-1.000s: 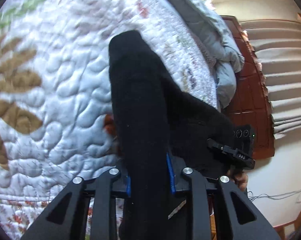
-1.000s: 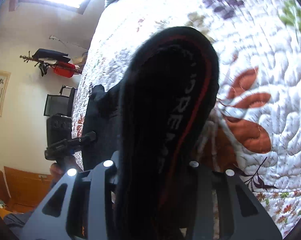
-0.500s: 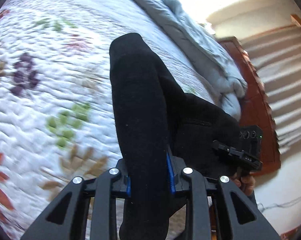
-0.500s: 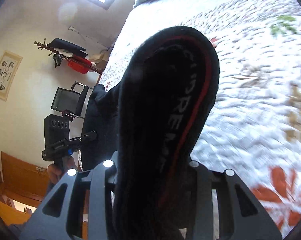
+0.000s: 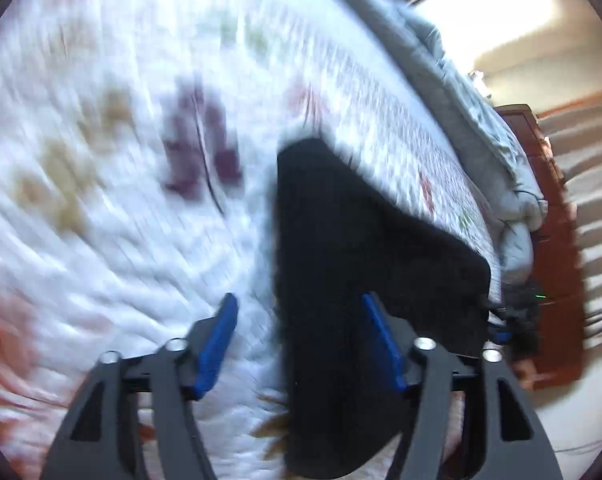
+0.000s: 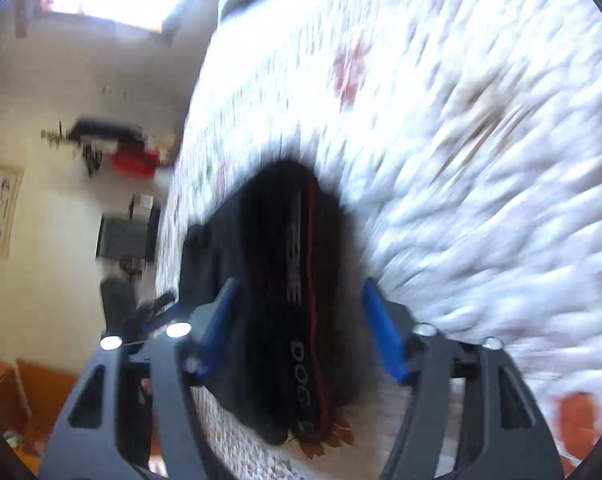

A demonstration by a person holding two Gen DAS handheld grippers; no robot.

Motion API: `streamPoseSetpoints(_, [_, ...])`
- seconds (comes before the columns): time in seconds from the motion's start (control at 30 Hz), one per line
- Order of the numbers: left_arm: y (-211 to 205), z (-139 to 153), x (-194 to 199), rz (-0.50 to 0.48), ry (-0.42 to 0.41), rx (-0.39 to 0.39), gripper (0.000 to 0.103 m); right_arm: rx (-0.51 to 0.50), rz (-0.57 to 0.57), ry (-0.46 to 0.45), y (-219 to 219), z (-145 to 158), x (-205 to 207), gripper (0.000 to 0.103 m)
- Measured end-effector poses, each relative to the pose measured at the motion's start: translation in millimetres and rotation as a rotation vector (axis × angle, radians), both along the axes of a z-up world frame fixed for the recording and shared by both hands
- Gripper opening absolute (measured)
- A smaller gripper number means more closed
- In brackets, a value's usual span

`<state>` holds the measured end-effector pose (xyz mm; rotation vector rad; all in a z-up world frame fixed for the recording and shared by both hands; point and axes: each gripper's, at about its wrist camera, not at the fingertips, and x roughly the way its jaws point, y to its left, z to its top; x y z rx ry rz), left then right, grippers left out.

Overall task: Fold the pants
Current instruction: 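Open the left tool while the right tool releases the folded trousers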

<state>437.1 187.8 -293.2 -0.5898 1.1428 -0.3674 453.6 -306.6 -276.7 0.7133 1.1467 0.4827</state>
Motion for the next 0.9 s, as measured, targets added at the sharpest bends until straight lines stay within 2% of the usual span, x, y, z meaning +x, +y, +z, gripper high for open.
streamPoseSetpoints(0.03, [4,15,2,0.006,-0.05,-0.015,0.067,-0.021,-0.042,-0.053,-6,18,1,0.044])
streamPoseSetpoints(0.07, [6,25,5,0.012,-0.082,-0.047,0.067,0.009,-0.047,-0.101,-3,35,5,0.043])
streamPoseSetpoints(0.13, [2,45,15,0.011,-0.152,-0.124,0.068,0.05,0.003,-0.151,23,54,18,0.041])
streamPoseSetpoints(0.17, [-1,47,19,-0.011,-0.172,-0.178,0.07,0.081,0.04,-0.147,37,54,25,0.04])
streamPoseSetpoints(0.23, [-19,38,37,-0.075,-0.148,-0.339,0.071,0.12,0.08,-0.101,65,42,43,0.035])
streamPoseSetpoints(0.27, [-28,28,47,-0.084,-0.123,-0.383,0.071,0.133,0.087,-0.068,74,30,51,0.032])
streamPoseSetpoints(0.33, [-36,1,66,-0.07,-0.069,-0.389,0.07,0.137,0.067,-0.003,83,0,55,0.017])
streamPoseSetpoints(0.37, [-37,-13,75,-0.052,-0.037,-0.39,0.069,0.122,0.053,0.019,76,-14,54,0.0])
streamPoseSetpoints(0.4, [-34,-22,76,-0.036,-0.028,-0.384,0.068,0.102,0.034,0.041,67,-31,53,0.0])
streamPoseSetpoints(0.47, [-18,-41,79,0.02,-0.01,-0.414,0.06,0.167,0.011,0.073,46,-55,46,0.0])
streamPoseSetpoints(0.57, [-4,-44,76,0.087,0.006,-0.485,0.06,0.178,0.025,0.053,40,-48,40,0.0])
streamPoseSetpoints(0.63, [3,-29,61,0.11,-0.027,-0.474,0.07,0.19,0.018,0.023,31,-35,31,0.001])
streamPoseSetpoints(0.67, [7,-19,49,0.111,-0.047,-0.462,0.073,0.201,0.019,0.004,23,-27,23,0.007])
streamPoseSetpoints(0.77, [5,10,3,0.07,-0.115,-0.378,0.083,0.242,0.077,-0.08,22,7,-13,0.007])
streamPoseSetpoints(0.83, [-7,19,-28,0.04,-0.152,-0.315,0.083,0.265,0.13,-0.101,35,16,-38,0.008])
streamPoseSetpoints(0.9, [-18,16,-46,0.022,-0.162,-0.254,0.083,0.215,0.164,-0.087,46,6,-55,0.008])
